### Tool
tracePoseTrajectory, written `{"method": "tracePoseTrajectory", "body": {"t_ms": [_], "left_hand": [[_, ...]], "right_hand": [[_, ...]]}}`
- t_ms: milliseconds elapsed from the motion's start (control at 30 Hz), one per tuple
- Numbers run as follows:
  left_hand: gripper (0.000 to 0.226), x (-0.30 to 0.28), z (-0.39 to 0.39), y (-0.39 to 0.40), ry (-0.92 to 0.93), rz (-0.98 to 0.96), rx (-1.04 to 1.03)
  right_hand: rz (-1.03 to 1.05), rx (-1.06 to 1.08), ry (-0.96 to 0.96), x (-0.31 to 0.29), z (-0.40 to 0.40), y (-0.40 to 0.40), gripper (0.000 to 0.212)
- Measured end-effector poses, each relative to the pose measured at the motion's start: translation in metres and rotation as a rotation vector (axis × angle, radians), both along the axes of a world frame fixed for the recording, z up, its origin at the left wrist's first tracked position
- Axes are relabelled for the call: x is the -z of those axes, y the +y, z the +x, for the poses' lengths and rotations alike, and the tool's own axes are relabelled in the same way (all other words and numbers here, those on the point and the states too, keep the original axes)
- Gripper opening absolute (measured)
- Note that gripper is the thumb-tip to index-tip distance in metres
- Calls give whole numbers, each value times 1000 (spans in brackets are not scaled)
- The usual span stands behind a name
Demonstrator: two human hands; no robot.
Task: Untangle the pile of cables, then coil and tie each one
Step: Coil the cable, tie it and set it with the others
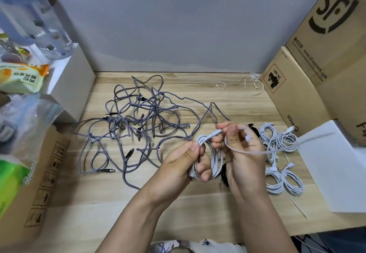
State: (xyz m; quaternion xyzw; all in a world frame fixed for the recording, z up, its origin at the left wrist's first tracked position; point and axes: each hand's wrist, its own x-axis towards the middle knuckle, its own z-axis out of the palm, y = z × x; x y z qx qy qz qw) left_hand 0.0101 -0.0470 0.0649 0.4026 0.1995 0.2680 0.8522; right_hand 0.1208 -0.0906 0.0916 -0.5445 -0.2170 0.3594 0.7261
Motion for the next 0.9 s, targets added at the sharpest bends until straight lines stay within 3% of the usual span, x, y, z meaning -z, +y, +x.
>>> {"method": "tracePoseTrajectory", "body": {"t_ms": [133, 267, 433, 533, 600, 800, 900], "left_hand": [[25, 1, -2, 5, 103, 115, -102], [26, 4, -4, 9, 178, 294, -232], [22, -2, -6, 6, 253, 514, -284], [25, -5, -8, 5, 311, 595, -266], [29, -8, -9, 4, 298, 535, -232], [26, -22, -14, 2, -45, 128, 17], [25, -25, -14, 1, -118, -22, 68]], "right_hand": [[48, 8, 34, -4, 4, -3, 13], [10, -133, 31, -8, 2, -9, 19], [-129, -240, 48, 4, -3, -8, 26], [-94, -252, 28, 10, -3, -9, 38], [-70, -262, 10, 12, -3, -9, 42], [-59, -205, 38, 14, -1, -7, 47], [-74, -210, 2, 14, 1, -9, 44]]}}
